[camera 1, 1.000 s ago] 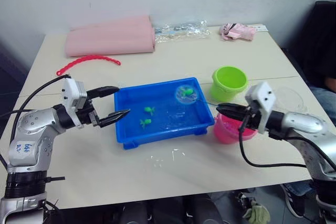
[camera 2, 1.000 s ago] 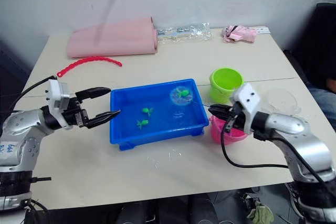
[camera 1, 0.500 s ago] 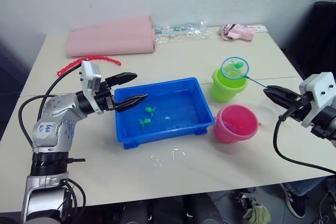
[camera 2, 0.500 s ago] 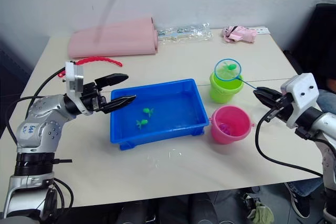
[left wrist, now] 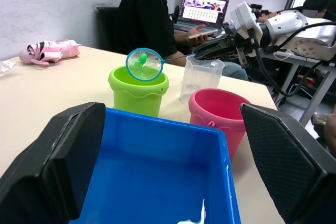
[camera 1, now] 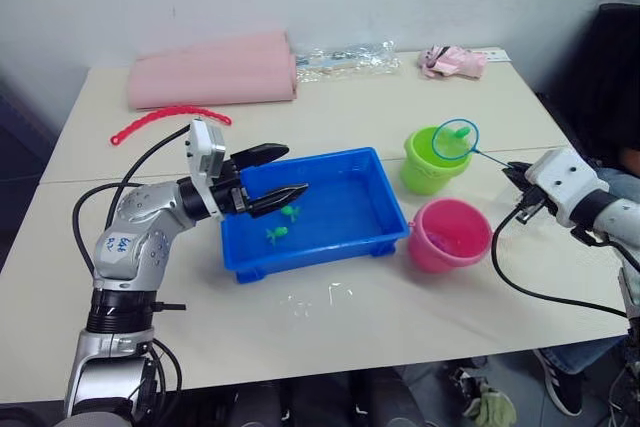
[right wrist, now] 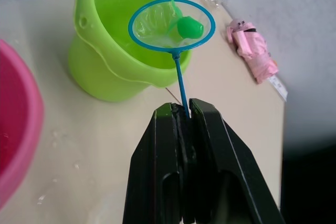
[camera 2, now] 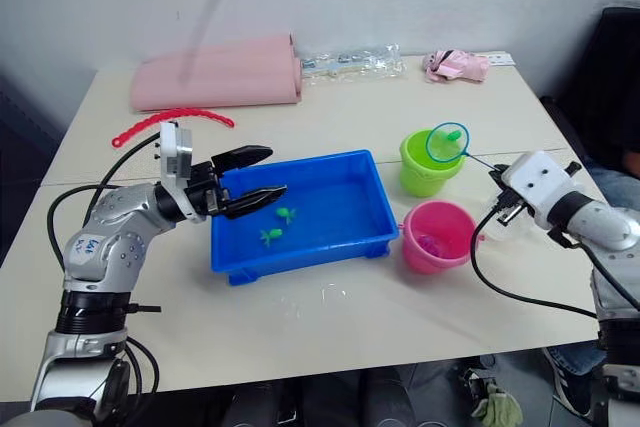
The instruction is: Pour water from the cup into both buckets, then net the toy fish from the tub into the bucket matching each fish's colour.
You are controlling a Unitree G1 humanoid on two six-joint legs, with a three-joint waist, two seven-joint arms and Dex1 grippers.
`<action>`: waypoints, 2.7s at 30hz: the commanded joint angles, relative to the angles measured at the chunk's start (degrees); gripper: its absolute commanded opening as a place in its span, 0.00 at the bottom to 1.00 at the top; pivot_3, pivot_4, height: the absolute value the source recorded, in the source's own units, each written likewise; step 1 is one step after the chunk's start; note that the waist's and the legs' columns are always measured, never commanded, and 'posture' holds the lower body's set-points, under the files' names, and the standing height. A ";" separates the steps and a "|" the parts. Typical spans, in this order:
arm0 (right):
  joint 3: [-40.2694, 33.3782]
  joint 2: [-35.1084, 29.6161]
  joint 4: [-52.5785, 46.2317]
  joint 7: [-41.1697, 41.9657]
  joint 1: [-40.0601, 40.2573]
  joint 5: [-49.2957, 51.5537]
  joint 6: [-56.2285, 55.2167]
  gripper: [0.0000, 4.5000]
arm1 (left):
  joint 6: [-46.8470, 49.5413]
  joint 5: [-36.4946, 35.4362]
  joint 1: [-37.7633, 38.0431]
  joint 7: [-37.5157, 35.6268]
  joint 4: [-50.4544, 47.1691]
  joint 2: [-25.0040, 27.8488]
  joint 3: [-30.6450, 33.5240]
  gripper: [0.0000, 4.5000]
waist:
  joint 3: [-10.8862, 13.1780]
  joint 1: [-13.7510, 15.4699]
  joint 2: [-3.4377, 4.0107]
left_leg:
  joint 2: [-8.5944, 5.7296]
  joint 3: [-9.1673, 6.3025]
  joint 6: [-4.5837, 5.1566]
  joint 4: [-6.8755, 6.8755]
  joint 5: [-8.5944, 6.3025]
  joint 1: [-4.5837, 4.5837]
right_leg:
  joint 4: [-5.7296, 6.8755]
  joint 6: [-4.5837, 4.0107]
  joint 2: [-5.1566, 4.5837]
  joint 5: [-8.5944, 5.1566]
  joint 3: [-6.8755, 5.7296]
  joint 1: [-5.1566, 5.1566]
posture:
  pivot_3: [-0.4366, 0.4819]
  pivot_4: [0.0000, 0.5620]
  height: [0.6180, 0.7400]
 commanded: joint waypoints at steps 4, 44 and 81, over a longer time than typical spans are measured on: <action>4.00 -6.61 6.38 -9.61 -3.87 -14.37 -19.25 0.00 | -0.40 -0.91 1.02 0.63 -3.52 0.33 0.99 0.99 | 0.00 0.01 0.00 | 0.00 -0.01 0.00 0.03 0.00 0.00 | 0.01 0.00 -0.02 0.00 0.00 0.00 | 0.48 0.27 1.00; 26.85 0.40 -14.78 21.95 -20.34 16.17 31.65 0.00 | -4.28 -2.40 25.82 -5.21 -7.07 16.51 17.84 0.99 | 0.01 -0.16 0.03 | 0.27 -0.05 0.04 0.23 -0.28 -0.12 | -0.08 -0.10 -0.21 -0.03 -0.10 0.00 | 0.48 0.27 1.00; 12.79 14.47 -10.60 24.79 -16.06 18.24 24.61 0.00 | -1.37 -4.93 15.66 -1.83 -8.40 13.04 12.19 0.99 | 0.01 -0.08 0.03 | 0.32 0.02 -0.04 0.23 -0.31 -0.11 | 0.01 -0.11 0.01 -0.04 -0.04 -0.06 | 0.48 0.27 1.00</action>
